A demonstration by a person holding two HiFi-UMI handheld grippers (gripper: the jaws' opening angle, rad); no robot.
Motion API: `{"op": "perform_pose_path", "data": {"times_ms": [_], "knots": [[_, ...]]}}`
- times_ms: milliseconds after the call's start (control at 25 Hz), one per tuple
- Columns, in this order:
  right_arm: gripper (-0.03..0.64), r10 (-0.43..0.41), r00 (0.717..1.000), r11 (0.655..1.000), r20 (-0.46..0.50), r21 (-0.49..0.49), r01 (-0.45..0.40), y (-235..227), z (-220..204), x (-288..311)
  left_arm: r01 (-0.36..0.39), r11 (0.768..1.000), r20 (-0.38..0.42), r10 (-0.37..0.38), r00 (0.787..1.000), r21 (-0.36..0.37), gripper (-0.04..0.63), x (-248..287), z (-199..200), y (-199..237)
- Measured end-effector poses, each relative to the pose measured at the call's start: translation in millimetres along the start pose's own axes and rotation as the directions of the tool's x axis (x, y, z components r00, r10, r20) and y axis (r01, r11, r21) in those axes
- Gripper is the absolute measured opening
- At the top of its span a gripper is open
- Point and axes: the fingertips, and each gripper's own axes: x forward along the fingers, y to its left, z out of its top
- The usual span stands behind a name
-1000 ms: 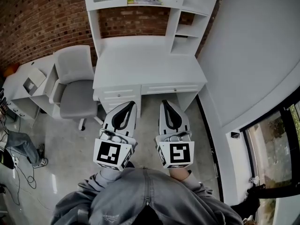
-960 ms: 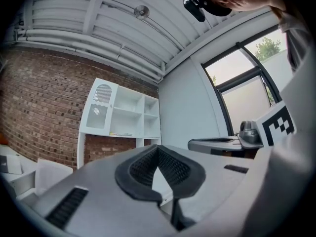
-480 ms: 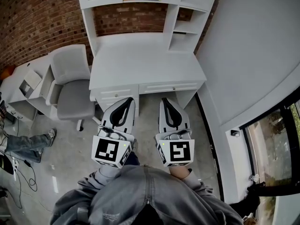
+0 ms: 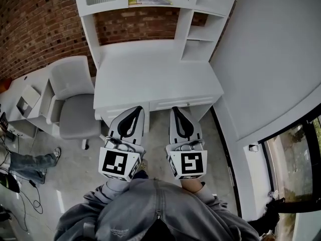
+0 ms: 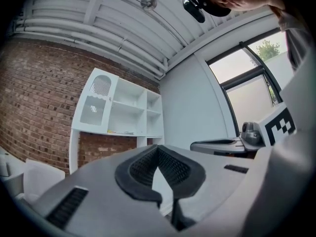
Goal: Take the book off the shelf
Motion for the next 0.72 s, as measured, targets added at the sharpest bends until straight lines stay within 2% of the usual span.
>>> {"op": "perform_pose_path", "data": {"times_ms": [720], "knots": [[0.027, -0.089, 0.996, 0.996, -0.024, -0.002, 0.089, -24, -29, 129, 0.089, 0.996, 0.004, -0.089, 0.996, -0.011, 0.006, 105, -21, 91]]}}
